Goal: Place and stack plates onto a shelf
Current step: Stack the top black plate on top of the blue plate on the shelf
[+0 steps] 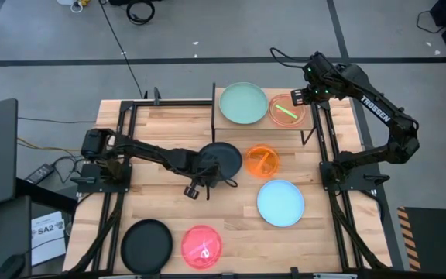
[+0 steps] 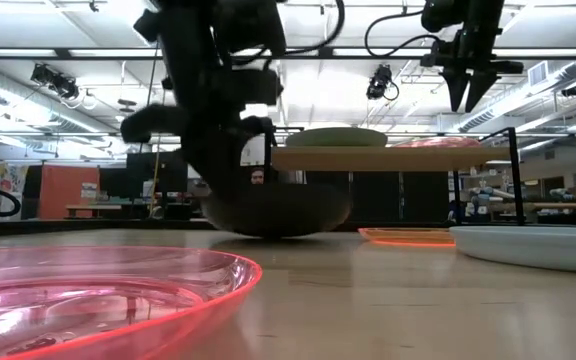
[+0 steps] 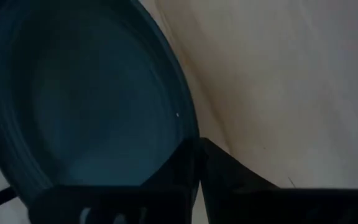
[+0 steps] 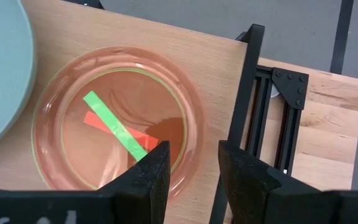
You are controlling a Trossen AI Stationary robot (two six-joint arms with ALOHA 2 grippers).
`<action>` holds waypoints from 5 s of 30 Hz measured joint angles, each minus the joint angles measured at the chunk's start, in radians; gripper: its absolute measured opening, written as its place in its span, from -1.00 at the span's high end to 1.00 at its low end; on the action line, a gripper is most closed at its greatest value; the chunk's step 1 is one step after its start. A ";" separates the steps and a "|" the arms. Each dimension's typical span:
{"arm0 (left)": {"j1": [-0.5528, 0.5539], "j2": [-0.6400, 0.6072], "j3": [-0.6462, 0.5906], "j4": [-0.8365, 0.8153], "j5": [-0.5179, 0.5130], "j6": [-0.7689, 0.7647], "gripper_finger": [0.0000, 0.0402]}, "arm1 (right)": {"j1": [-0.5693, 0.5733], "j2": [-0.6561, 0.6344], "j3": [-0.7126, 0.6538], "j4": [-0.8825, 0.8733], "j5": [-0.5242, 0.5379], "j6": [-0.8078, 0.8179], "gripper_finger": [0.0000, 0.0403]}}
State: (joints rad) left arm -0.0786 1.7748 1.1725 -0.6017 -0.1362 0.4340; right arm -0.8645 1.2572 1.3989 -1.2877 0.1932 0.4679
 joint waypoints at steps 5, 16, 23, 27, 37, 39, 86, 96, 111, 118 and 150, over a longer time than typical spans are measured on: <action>-0.009 -0.066 0.000 0.007 -0.011 0.000 0.92 | 0.032 0.000 0.000 0.000 0.000 0.009 0.29; -0.010 -0.179 0.000 0.024 -0.021 0.056 0.92 | 0.136 0.000 0.000 0.000 0.024 0.053 0.29; -0.010 -0.233 0.000 0.097 0.000 0.085 0.92 | 0.224 0.000 0.000 0.000 0.024 0.089 0.29; -0.010 -0.253 0.002 0.141 -0.002 0.113 0.92 | 0.286 0.000 0.000 0.002 0.024 0.098 0.30; -0.010 -0.261 0.080 0.165 -0.046 0.248 0.92 | 0.445 0.000 0.000 0.008 0.024 0.199 0.30; -0.009 -0.261 0.094 0.165 -0.080 0.296 0.91 | 0.475 0.000 0.000 0.008 0.025 0.214 0.30; 0.356 -0.077 0.107 0.433 -0.070 0.692 0.91 | 0.748 0.000 0.000 0.037 0.031 0.317 0.29; 0.381 -0.077 0.107 0.442 -0.073 0.677 0.91 | 0.748 0.000 0.000 0.037 0.032 0.315 0.30; 0.385 -0.078 0.107 0.478 -0.068 0.677 0.78 | 0.748 0.000 0.000 0.037 0.033 0.315 0.29; 0.385 -0.078 0.107 0.478 -0.068 0.665 0.74 | 0.748 0.000 0.000 0.037 0.033 0.315 0.30; 0.382 -0.079 0.107 0.479 -0.182 0.515 0.14 | 0.748 0.000 0.000 0.037 0.033 0.315 0.30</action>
State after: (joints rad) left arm 0.3038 1.6962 1.2797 -0.1226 -0.3187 0.9485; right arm -0.1169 1.2572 1.3988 -1.2510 0.2260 0.7834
